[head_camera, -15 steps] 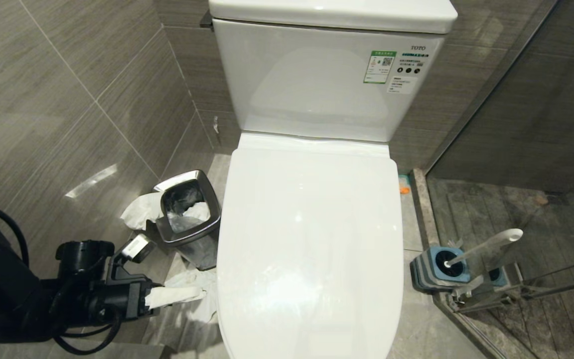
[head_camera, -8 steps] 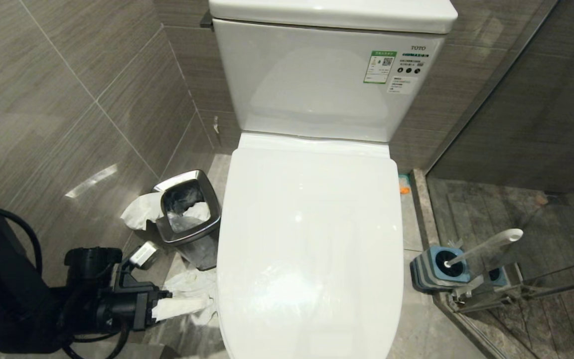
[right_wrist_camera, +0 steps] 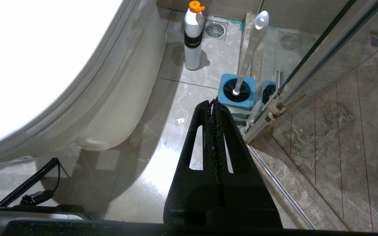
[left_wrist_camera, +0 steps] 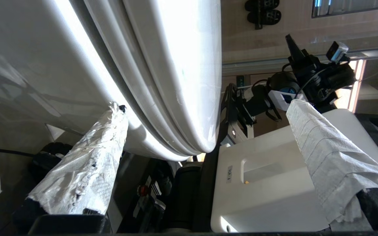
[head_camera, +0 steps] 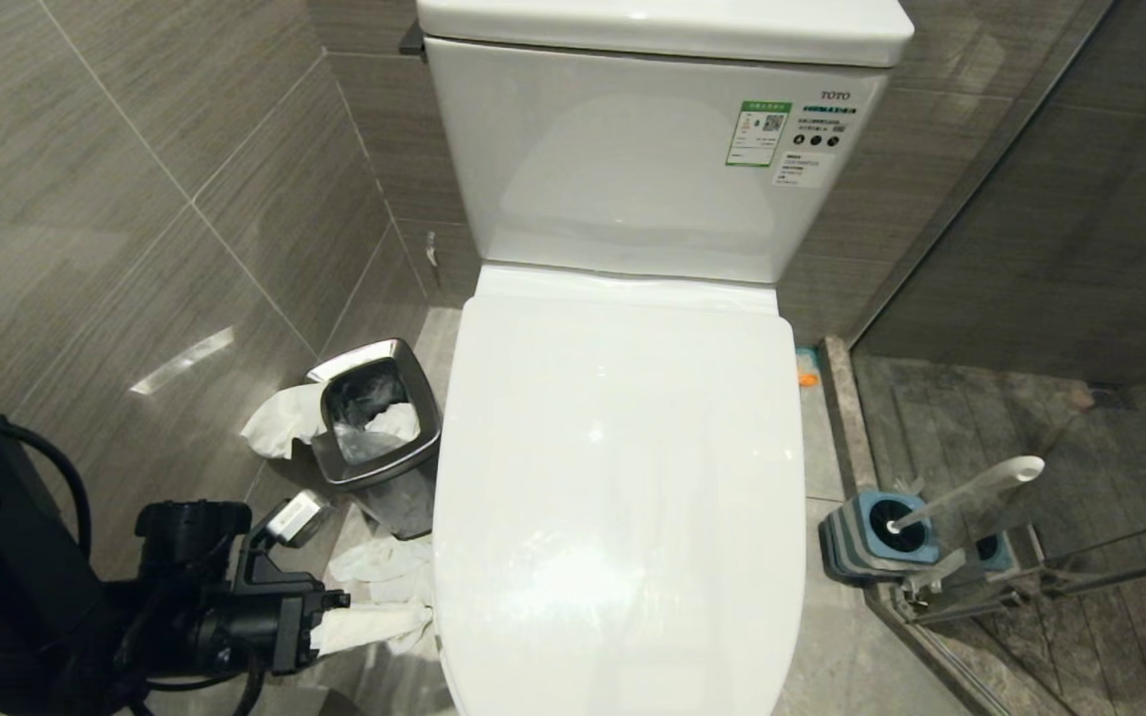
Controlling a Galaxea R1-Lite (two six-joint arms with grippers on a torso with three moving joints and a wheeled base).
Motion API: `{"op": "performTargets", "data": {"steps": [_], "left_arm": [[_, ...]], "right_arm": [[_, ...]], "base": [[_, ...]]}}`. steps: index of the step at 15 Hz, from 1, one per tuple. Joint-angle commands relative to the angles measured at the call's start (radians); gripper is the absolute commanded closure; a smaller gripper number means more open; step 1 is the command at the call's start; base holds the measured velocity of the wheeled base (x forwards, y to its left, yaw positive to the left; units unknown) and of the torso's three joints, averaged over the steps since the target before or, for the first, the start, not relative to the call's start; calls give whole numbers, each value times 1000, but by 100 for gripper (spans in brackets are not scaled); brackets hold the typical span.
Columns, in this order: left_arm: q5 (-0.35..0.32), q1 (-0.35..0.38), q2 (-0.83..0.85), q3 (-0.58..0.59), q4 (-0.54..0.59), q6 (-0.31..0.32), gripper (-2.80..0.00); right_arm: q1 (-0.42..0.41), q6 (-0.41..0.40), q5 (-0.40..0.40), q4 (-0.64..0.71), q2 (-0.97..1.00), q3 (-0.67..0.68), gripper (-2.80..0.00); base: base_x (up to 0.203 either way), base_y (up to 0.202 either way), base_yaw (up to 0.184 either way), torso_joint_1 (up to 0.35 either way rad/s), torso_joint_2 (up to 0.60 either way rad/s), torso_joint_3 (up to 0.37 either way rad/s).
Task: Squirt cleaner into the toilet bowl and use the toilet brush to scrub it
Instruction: Use the left hand to lift the toilet lid slightly
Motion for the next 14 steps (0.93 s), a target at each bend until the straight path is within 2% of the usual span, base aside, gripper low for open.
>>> {"op": "performTargets", "data": {"steps": [1, 6, 10, 12, 14], "left_arm": [[15, -10, -3, -1, -5, 0, -280], [98, -37, -6, -8, -6, -1, -280], [106, -64, -50, -6, 1, -9, -280], [106, -87, -92, -5, 2, -63, -280], [105, -110, -143, -10, -3, -201, -280]], "right_arm": [[0, 0, 1, 1, 1, 0, 0], [0, 0, 1, 1, 1, 0, 0], [0, 0, 1, 0, 1, 0, 0], [0, 0, 1, 1, 1, 0, 0], [0, 0, 1, 1, 1, 0, 0]], "base": [[0, 0, 0, 0, 0, 0], [0, 0, 0, 0, 0, 0], [0, 0, 0, 0, 0, 0], [0, 0, 0, 0, 0, 0], [0, 0, 0, 0, 0, 0]]}}
